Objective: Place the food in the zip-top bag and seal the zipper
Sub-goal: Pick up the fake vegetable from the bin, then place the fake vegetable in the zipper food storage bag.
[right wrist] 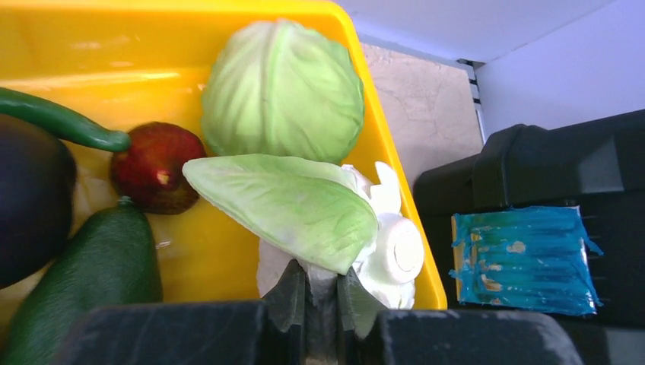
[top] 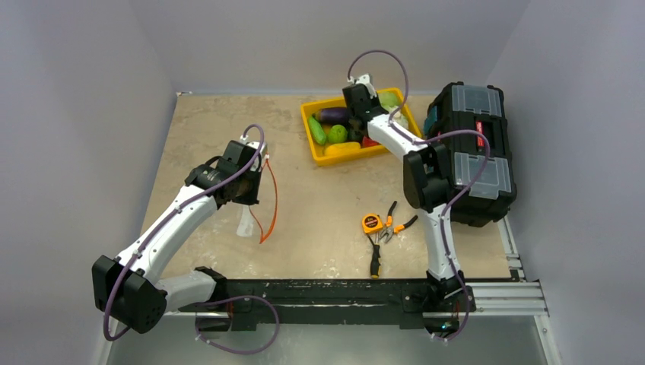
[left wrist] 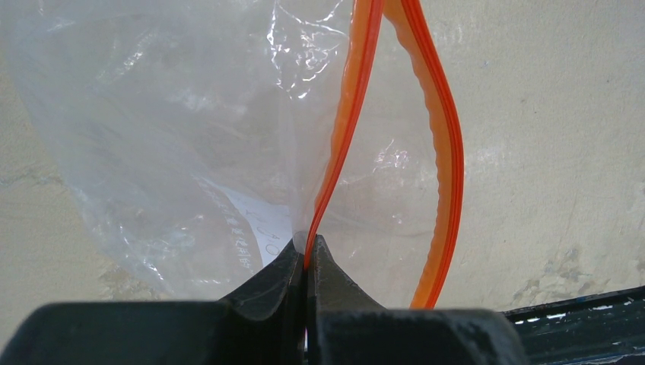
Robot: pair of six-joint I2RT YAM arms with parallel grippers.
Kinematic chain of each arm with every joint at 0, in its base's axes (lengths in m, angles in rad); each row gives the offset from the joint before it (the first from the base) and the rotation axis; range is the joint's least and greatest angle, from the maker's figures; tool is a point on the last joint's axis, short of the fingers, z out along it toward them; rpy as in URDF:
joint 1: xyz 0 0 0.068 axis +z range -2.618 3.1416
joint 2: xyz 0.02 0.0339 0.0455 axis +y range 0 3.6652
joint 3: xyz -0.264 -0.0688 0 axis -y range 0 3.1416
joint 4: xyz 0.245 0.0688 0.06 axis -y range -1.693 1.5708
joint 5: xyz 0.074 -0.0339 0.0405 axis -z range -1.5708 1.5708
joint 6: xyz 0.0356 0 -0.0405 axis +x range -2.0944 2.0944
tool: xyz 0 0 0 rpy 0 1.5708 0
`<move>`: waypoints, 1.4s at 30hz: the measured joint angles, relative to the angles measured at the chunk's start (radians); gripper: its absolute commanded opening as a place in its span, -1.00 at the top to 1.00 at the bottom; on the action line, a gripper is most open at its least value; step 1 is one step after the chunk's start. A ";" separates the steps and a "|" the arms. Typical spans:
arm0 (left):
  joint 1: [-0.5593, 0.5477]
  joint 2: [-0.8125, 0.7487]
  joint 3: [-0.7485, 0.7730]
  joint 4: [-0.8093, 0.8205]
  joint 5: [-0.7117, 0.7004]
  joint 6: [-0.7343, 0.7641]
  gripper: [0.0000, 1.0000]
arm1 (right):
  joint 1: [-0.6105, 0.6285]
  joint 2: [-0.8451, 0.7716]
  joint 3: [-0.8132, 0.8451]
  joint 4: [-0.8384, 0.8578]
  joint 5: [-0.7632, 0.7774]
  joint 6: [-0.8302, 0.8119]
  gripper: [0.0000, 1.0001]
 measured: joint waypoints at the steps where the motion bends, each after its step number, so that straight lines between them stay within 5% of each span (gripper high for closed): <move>1: 0.000 0.000 0.000 0.000 0.000 0.000 1.00 | 0.000 -0.015 0.000 -0.005 -0.013 0.006 1.00; 14: 0.000 0.006 -0.005 0.003 0.054 0.000 1.00 | -0.001 -0.429 -0.159 -0.024 -0.372 0.229 1.00; 23: 0.000 0.013 0.000 0.018 0.219 -0.019 1.00 | -0.004 -0.781 -0.696 0.188 -1.077 0.565 1.00; 30: 0.003 0.034 0.057 0.034 0.268 -0.026 1.00 | 0.013 -0.977 -0.992 0.464 -1.419 0.862 1.00; 42: 0.039 0.023 0.007 0.064 0.318 -0.030 1.00 | 0.252 -1.149 -1.197 0.830 -1.499 1.197 1.00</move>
